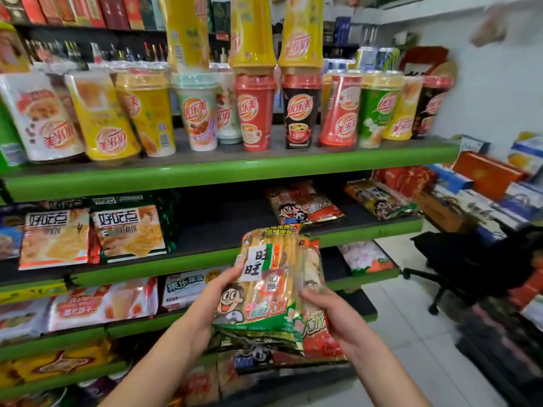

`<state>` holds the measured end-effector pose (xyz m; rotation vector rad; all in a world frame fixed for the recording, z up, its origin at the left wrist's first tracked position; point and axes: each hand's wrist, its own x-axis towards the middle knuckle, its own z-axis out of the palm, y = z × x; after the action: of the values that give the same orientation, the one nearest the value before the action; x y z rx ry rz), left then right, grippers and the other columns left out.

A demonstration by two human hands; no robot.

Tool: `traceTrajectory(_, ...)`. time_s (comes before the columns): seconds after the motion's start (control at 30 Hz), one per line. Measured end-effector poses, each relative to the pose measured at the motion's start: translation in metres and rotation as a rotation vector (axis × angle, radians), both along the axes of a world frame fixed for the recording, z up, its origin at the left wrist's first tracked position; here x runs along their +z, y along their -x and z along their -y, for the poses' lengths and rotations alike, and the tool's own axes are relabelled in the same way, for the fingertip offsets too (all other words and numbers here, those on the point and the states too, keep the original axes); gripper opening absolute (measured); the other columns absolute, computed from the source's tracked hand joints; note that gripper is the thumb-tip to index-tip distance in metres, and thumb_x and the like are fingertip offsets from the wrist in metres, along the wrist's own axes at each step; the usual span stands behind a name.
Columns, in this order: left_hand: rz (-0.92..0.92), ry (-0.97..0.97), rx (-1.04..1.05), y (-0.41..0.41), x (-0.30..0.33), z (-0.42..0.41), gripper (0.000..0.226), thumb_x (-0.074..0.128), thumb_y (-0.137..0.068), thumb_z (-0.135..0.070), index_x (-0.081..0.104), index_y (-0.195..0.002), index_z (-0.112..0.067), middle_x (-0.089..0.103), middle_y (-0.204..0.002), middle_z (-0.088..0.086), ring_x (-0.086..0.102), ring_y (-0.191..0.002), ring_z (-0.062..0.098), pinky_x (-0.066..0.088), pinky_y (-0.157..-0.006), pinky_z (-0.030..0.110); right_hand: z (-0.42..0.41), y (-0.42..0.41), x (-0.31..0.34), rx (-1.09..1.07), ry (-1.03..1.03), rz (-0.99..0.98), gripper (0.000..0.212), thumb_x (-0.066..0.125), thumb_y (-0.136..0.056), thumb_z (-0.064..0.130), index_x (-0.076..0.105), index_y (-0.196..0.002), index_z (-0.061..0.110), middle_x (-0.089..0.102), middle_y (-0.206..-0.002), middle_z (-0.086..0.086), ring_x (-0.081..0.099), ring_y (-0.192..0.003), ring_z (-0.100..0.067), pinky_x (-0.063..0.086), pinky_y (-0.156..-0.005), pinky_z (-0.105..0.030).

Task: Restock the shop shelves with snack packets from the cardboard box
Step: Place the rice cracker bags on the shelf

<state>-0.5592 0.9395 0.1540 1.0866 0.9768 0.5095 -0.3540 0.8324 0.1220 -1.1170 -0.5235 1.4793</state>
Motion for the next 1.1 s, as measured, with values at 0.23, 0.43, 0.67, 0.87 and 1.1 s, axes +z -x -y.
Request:
traceTrajectory(0.23,-0.034,0.018,0.06,-0.011,-0.002,-0.001,0.023,0.064,-0.075,-0.067,0.076,-0.07,-0.047,0.077,-0.075,-0.011,0.071,-0.062,0.001,0.03,-0.098,0.04,-0.013,-0.011,-0.004,0.042,0.026,-0.001,0.059,0.072,-0.081,0.012,0.048,-0.133,0.0,0.067,-0.118,-0.027,0.068,-0.103,-0.042,0.059,-0.078,-0.045)
traceTrajectory(0.43,0.029,-0.056,0.08,-0.006,-0.007,0.007,0.051,0.058,-0.085,-0.06,0.069,-0.117,-0.022,0.073,-0.117,0.005,0.066,-0.111,0.023,0.035,-0.106,0.043,-0.021,-0.024,-0.002,0.142,0.034,0.072,0.057,0.076,-0.079,0.013,0.051,-0.131,0.01,0.07,-0.115,-0.021,0.069,-0.102,-0.041,0.059,-0.079,-0.046)
traceTrajectory(0.67,0.172,0.309,0.224,-0.023,-0.026,0.027,0.048,0.09,-0.059,-0.035,0.079,-0.099,-0.01,0.074,-0.102,0.022,0.073,-0.082,0.037,0.057,-0.08,0.048,-0.02,-0.05,0.008,0.225,-0.062,0.302,0.057,0.083,-0.073,0.013,0.052,-0.12,0.022,0.077,-0.1,-0.001,0.075,-0.088,-0.022,0.059,-0.063,-0.027)
traceTrajectory(0.87,0.286,0.39,0.38,-0.013,-0.039,0.044,0.061,0.088,-0.063,-0.031,0.072,-0.117,-0.008,0.066,-0.124,0.024,0.066,-0.103,0.042,0.046,-0.101,0.059,-0.027,-0.055,0.014,0.274,-0.079,0.409,0.055,0.084,-0.072,0.017,0.054,-0.117,0.025,0.077,-0.095,0.003,0.075,-0.083,-0.023,0.059,-0.065,-0.036)
traceTrajectory(1.1,0.184,0.142,0.619,0.016,-0.013,0.038,0.025,0.073,-0.074,-0.042,0.067,-0.095,-0.028,0.076,-0.068,-0.008,0.072,-0.057,0.007,0.056,-0.056,0.028,-0.046,-0.054,0.026,0.3,-0.124,0.362,0.053,0.081,-0.075,0.015,0.053,-0.119,0.025,0.077,-0.098,-0.001,0.075,-0.085,-0.027,0.059,-0.06,-0.032)
